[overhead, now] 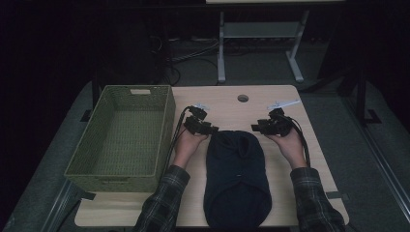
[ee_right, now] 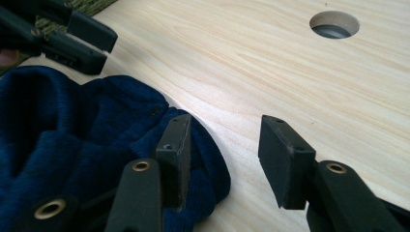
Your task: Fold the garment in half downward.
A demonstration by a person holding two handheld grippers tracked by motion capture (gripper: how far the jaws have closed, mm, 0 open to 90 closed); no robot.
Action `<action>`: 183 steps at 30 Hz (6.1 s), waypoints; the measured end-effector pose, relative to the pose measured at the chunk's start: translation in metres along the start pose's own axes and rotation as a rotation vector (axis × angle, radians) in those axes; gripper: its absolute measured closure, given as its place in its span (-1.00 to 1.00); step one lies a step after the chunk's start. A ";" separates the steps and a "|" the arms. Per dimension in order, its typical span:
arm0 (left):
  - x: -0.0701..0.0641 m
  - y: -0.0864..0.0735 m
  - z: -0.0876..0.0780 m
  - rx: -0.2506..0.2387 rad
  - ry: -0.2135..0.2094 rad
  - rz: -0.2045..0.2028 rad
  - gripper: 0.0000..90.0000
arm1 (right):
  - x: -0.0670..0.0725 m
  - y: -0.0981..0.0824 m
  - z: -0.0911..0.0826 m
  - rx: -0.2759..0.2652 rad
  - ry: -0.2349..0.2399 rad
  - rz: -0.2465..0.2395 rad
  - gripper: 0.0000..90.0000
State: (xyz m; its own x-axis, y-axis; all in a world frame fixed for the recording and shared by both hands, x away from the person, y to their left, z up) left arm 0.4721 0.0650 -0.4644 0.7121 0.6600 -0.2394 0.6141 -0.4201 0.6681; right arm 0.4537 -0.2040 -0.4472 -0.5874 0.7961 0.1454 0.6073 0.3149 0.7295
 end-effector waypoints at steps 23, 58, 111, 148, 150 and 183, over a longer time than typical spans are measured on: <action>0.001 -0.013 0.017 0.062 -0.019 0.041 0.50 | 0.005 -0.014 0.049 0.122 0.020 -0.019 0.22; -0.011 0.025 -0.022 -0.078 0.074 0.122 0.76 | 0.012 0.028 0.011 0.020 -0.031 -0.081 0.90; -0.085 -0.033 -0.074 -0.120 -0.047 0.277 0.74 | 0.077 -0.032 -0.059 -0.094 0.045 -0.140 0.87; -0.072 -0.065 -0.051 -0.011 0.064 0.246 0.74 | 0.089 -0.061 -0.010 -0.033 0.024 -0.138 0.86; -0.071 -0.065 -0.054 -0.018 0.052 0.237 0.69 | 0.089 -0.058 -0.008 -0.041 0.020 -0.137 0.82; -0.074 -0.045 -0.081 -0.106 -0.051 0.165 0.99 | 0.067 -0.048 -0.046 -0.087 0.078 -0.083 1.00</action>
State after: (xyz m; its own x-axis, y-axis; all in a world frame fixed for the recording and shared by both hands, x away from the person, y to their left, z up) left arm 0.3641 0.0855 -0.4202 0.8178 0.5545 -0.1540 0.4505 -0.4503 0.7709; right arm 0.3604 -0.1901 -0.4419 -0.6757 0.7254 0.1315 0.5085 0.3294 0.7956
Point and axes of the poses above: each handheld gripper's, and its own axes: z roughly forward along the jaws, y roughly out of its top, x roughly to its left, the point moved 3 cm from there along z, roughly forward along the jaws, and after that the axes turned 3 degrees about -y, right-handed, at the moved point
